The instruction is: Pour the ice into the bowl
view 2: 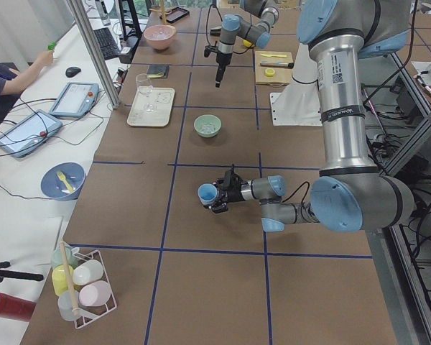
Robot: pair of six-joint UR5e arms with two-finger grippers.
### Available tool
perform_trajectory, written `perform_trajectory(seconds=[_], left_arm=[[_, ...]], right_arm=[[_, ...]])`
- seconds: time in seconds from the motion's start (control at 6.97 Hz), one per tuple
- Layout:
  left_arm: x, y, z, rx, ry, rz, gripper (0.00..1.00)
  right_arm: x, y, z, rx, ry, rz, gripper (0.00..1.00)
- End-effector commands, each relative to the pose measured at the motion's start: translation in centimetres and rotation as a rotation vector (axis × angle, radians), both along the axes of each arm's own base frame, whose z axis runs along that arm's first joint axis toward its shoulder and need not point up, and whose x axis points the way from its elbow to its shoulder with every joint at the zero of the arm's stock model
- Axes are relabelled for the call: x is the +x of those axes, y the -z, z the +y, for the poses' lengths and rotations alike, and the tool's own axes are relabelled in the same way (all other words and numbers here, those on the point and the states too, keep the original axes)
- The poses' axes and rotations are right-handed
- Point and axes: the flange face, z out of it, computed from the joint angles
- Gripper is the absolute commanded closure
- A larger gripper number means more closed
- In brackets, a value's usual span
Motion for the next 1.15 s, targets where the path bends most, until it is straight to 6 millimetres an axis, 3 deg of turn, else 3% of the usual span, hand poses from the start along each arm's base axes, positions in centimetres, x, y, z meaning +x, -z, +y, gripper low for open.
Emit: perform_trajectory(seconds=[0.0,0.14,0.43,0.86,1.0], left_arm=[[-1.6,0.8,1.2,-0.016,-0.081,-0.008,0.0],[-1.4,1.2,1.3,-0.021,-0.101,0.004,0.0],[-0.9,2.9,1.7,-0.031,-0.165,0.039,0.0],[-2.8,1.9,2.4,-0.051,-0.179,0.007,0.0],[-3.4,2.1,2.8,-0.059,-0.196,0.005,0.0]], right_arm=[[-5.0,3.2,-2.2,-0.041,-0.023,0.017,0.0],[-6.6,3.6,-3.0,-0.028,-0.041,0.025,0.0],[-11.9,4.1,-5.5,-0.007,-0.059,0.004,0.0],[-13.8,6.2,-6.0,-0.01,-0.054,0.011,0.0],[-15.1,5.9,-4.9,-0.012,-0.033,0.023,0.0]])
